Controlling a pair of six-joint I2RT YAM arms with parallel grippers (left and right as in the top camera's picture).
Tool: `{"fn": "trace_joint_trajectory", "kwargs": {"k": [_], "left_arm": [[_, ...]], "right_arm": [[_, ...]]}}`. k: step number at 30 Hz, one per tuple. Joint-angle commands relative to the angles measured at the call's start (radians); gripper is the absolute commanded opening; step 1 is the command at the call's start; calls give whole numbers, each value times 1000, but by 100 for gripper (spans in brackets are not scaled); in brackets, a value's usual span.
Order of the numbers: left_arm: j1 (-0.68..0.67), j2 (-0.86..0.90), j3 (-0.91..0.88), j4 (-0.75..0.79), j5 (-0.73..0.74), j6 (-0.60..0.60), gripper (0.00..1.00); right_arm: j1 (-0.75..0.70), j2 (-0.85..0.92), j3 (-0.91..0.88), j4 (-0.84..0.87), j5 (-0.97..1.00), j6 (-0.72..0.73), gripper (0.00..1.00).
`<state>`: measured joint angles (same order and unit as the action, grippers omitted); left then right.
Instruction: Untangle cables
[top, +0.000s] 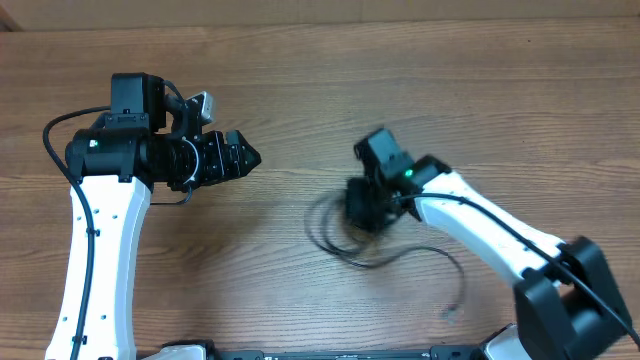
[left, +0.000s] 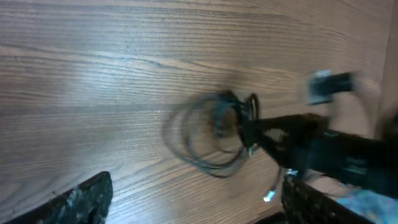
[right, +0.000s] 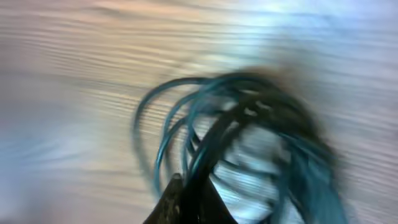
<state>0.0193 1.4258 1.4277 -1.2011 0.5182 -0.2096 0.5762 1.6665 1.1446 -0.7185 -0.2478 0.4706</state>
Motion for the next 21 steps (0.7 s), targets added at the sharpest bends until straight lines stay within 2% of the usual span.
{"fn": "trace_joint_trajectory", "kwargs": {"k": [1, 3, 8, 13, 19, 21], "left_arm": [[-8, 10, 14, -11, 20, 55, 94], [-13, 10, 13, -23, 82, 166, 98], [-42, 10, 13, -74, 205, 407, 95], [-84, 10, 7, -46, 204, 414, 83], [-156, 14, 1, 2, 195, 361, 83], [-181, 19, -2, 1, 148, 359, 74]], "right_arm": [[-2, -127, 145, -15, -267, -154, 4], [-2, -161, 163, -14, -280, -154, 4], [-2, -232, 163, -16, -345, -150, 4], [-2, -260, 163, -2, -408, -151, 4], [-1, -262, 163, 14, -448, -167, 4], [-4, -267, 163, 37, -510, -189, 4]]}}
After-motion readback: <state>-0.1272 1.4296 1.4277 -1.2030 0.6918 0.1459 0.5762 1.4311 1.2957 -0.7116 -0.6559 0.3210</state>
